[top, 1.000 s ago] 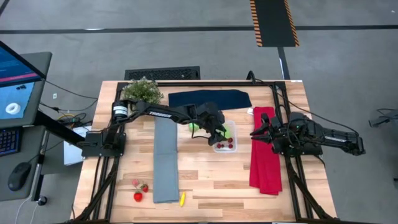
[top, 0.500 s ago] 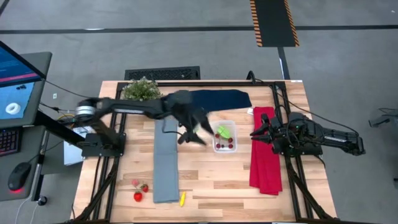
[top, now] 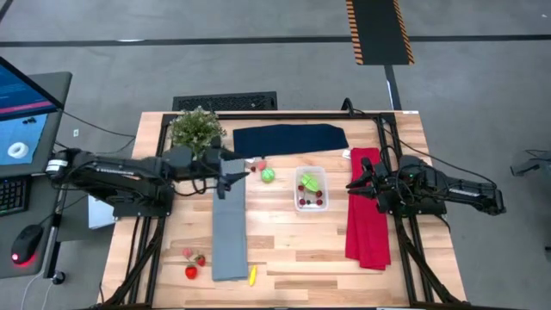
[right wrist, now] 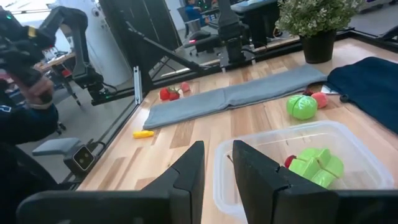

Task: Pick and placing Produce into tupperware
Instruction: Put the yellow corn into the transparent bin

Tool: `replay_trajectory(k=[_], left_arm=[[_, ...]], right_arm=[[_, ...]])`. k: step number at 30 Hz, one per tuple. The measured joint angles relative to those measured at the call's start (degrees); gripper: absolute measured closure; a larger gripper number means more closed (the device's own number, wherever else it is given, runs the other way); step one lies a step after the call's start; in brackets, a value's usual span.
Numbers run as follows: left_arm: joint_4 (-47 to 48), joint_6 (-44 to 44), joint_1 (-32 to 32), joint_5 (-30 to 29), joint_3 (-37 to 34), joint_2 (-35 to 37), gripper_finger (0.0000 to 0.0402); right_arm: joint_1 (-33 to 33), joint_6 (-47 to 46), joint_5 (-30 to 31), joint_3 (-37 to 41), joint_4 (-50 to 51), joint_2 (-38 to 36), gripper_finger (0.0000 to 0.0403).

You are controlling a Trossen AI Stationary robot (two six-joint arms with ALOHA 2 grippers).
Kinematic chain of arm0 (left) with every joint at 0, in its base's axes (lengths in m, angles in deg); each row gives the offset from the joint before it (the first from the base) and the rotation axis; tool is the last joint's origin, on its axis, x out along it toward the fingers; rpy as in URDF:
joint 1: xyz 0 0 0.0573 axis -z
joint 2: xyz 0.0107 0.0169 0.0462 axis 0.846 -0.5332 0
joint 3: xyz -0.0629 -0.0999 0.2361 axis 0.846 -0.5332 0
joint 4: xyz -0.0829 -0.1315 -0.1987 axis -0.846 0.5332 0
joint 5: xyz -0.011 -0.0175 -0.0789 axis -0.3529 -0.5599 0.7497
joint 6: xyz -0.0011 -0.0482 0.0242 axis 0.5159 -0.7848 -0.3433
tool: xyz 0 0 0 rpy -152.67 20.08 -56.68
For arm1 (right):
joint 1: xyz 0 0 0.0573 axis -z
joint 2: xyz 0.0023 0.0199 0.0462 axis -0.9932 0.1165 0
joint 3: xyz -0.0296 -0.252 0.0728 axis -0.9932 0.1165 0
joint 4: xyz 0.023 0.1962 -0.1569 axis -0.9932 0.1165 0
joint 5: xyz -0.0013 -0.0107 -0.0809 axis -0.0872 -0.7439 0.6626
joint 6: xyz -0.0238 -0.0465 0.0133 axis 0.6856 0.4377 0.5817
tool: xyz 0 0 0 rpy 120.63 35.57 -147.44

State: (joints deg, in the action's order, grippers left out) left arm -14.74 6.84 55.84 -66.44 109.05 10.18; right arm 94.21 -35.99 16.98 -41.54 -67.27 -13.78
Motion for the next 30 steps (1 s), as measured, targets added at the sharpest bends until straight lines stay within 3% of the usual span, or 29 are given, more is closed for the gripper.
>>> replay_trajectory(k=[5,8,13,24,30], left_arm=[[0.0,0.0,-0.7,-7.8,-5.3,3.1,0.0138],[5.0,-1.9,-0.6,-10.1,-6.9,3.9,0.0138],[12.0,-4.7,-0.6,-10.6,-9.2,3.8,0.0138],[36.6,-4.0,-0.6,-10.5,-9.5,3.8,0.0138],[41.9,-4.0,-0.6,-10.5,-9.5,3.8,0.0138]], right_arm=[[0.0,0.0,0.0,0.0,0.0,0.0,0.0296],[0.0,0.0,0.0,0.0,0.0,0.0,0.0296],[0.0,0.0,0.0,0.0,0.0,0.0,0.0296],[0.0,0.0,0.0,0.0,0.0,0.0,0.0296],[0.0,0.0,0.0,0.0,0.0,0.0,0.0296]])
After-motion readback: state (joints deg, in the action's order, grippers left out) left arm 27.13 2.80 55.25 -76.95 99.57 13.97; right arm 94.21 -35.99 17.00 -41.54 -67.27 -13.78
